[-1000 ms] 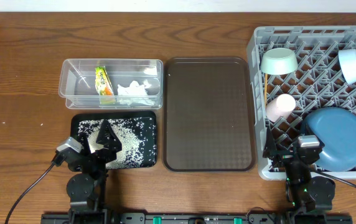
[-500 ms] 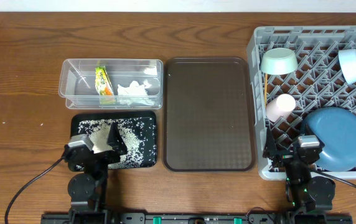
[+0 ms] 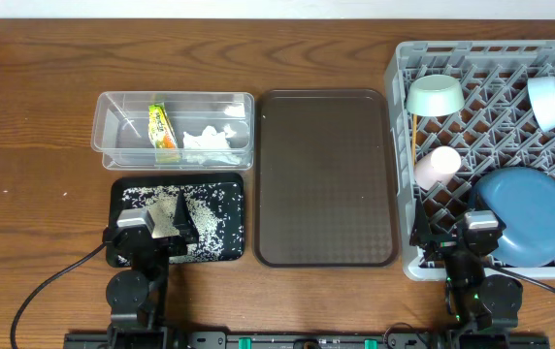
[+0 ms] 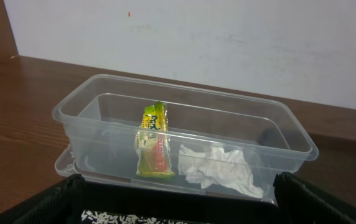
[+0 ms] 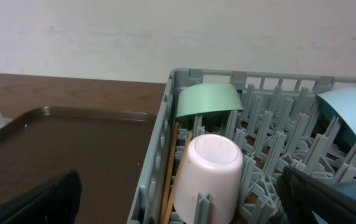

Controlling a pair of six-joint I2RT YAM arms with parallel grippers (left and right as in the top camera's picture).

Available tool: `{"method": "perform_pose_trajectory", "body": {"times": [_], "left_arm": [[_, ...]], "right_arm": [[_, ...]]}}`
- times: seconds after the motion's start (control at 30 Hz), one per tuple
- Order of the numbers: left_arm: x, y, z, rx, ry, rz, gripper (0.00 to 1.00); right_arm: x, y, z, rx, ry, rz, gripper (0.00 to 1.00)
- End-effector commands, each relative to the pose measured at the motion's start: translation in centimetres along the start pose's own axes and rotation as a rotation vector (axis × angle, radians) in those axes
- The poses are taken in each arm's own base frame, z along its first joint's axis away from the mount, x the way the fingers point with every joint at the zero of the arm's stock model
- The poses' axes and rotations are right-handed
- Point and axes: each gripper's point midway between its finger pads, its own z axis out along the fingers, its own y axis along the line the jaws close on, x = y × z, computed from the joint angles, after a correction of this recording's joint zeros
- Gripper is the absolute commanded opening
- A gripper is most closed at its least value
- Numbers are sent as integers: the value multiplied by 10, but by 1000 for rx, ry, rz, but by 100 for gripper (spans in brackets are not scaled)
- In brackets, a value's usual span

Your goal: Sort waste into correct bins and load items into the dishwasher rack

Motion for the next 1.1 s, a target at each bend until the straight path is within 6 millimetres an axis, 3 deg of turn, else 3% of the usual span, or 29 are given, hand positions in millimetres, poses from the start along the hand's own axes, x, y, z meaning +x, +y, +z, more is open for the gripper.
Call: {"method": "perform_pose_trajectory", "body": {"times": [0.0, 1.07], "left_arm": [[17, 3, 1, -12, 49, 27, 98], [19, -4, 1, 18, 56, 31, 98]], "right_arm": [[0, 1, 0, -3, 0, -8, 99], [0, 1, 0, -3, 0, -8, 99]]}}
